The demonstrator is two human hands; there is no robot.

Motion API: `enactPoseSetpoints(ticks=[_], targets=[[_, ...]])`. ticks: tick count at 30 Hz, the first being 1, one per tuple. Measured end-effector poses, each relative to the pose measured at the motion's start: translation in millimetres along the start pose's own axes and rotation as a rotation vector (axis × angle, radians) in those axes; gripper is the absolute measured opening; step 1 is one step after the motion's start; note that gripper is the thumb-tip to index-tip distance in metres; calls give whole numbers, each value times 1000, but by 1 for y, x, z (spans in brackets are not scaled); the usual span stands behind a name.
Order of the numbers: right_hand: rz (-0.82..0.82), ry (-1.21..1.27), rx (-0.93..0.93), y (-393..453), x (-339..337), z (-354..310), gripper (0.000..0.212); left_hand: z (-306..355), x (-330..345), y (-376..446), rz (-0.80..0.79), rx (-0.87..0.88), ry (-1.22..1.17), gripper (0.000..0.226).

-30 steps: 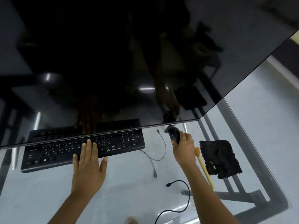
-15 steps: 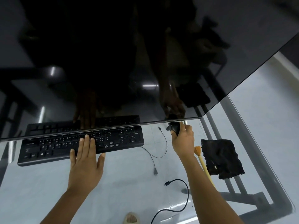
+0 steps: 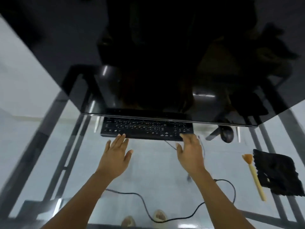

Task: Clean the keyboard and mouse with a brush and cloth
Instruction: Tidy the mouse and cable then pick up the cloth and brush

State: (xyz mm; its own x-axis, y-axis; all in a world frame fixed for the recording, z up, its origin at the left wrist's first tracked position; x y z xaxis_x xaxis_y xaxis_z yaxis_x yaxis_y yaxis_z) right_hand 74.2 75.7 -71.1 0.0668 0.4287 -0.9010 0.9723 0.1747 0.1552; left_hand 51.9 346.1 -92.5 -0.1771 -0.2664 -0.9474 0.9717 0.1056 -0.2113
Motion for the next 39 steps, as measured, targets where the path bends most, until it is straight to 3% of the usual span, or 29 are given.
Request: enactPoseSetpoints(ticks=[3,7,11,15,21,24,27,32,34,39], targets=[[-159,44,-130,-3,33,-63,37,-43,2,-18,-78,-28,24,82],[-338,135,-293,-21,72,-142,34,-95,2,-53,-109,-15,-124,85],[-486,148,-382,-43,100,-201,34,-118,6,-81,-129,81,-166,50],[-559,149,-402,-53,115,-228,35,-120,5,-85,-8,160,-188,25],[-607,338,-302,-50,104,-237,24,-117,-16,-74,75,48,-401,1],[-500,394,-255,-31,66,-229,20,-97,-41,-66,-134,29,-438,5],[-449,383,-329,-11,8,-236,20,-51,-75,-69,-379,87,-376,11],[-444,387,-334,13,-95,-230,11,28,-150,-85,-606,141,-603,36],[-444,514,-281,15,-129,-221,12,55,-175,-95,-773,200,-864,40],[-316,578,-179,12,-166,-188,23,109,-236,-98,-1092,177,-1887,46]])
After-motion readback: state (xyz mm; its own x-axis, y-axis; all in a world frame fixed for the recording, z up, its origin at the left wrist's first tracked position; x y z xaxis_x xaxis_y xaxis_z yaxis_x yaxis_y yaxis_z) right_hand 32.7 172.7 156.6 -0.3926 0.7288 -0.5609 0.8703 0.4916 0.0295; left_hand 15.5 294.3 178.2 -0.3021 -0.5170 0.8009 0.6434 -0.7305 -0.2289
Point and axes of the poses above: each hand's wrist, its own y-axis towards the middle knuckle, its own x-axis out of the palm, z = x × y, the point moved 7 cm from there along y, towards the middle knuckle, and after that the axes turned 15 degrees about -x, right-handed, at the moved point
